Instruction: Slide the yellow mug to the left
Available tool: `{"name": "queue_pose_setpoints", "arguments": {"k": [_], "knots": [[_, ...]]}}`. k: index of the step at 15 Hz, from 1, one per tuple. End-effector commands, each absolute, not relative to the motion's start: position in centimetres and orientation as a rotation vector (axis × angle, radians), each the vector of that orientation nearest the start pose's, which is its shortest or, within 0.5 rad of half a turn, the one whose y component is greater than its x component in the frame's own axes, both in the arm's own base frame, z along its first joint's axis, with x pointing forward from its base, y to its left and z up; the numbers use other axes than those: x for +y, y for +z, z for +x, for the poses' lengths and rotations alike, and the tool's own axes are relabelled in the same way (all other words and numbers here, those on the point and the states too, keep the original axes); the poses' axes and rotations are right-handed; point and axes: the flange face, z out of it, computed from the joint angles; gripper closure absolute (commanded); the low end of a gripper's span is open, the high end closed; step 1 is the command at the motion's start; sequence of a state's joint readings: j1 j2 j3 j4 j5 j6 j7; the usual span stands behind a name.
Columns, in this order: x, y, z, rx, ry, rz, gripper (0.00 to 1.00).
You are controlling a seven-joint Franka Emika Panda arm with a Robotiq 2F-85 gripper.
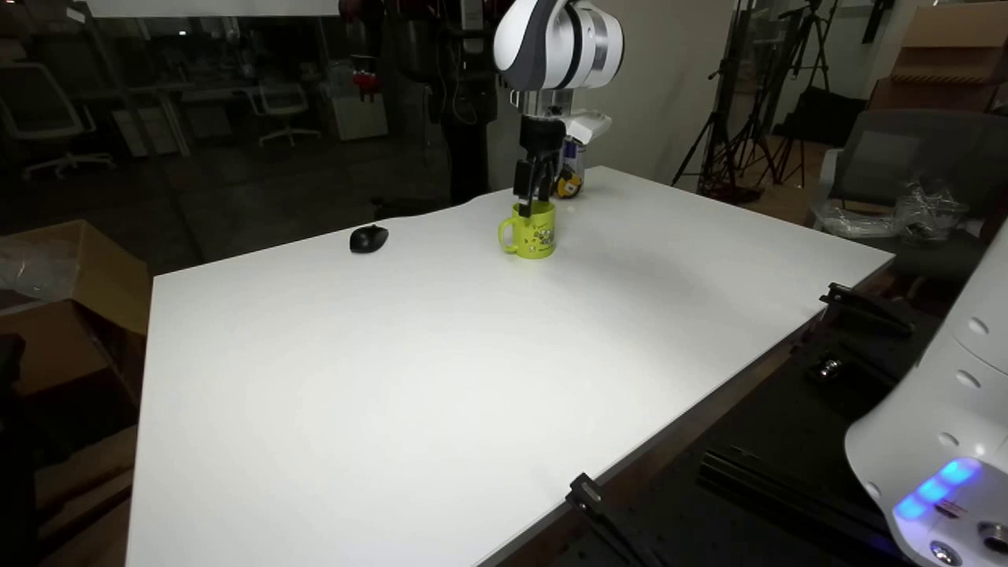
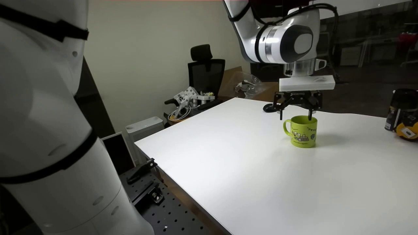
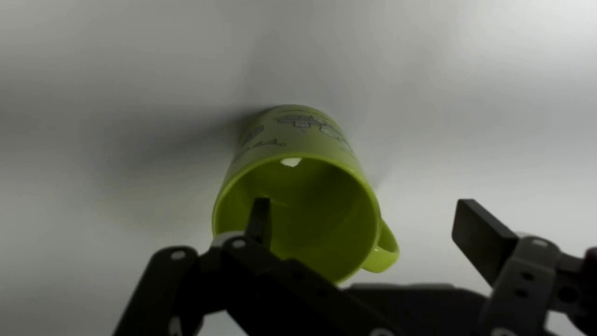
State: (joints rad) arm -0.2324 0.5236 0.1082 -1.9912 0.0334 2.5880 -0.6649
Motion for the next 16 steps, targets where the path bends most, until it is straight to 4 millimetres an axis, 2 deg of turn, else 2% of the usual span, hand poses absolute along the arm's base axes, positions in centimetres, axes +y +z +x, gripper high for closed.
{"name": "queue_pose_setpoints", "arguments": {"k": [1, 3, 4, 5, 13, 16], "knots": [[-7.5, 19.9, 63.5, -0.849, -0.142, -3.016, 0.00], [-7.4, 19.4, 64.2, -0.869, -0.134, -3.016, 0.00], [-7.4, 19.2, 64.5, -0.874, -0.140, -3.014, 0.25], [-7.3, 19.1, 64.8, -0.885, -0.144, -3.019, 0.26], [-6.6, 19.1, 66.3, -0.892, -0.176, -3.015, 0.83], [-5.9, 19.0, 66.6, -0.900, -0.181, -2.996, 0.98]]}}
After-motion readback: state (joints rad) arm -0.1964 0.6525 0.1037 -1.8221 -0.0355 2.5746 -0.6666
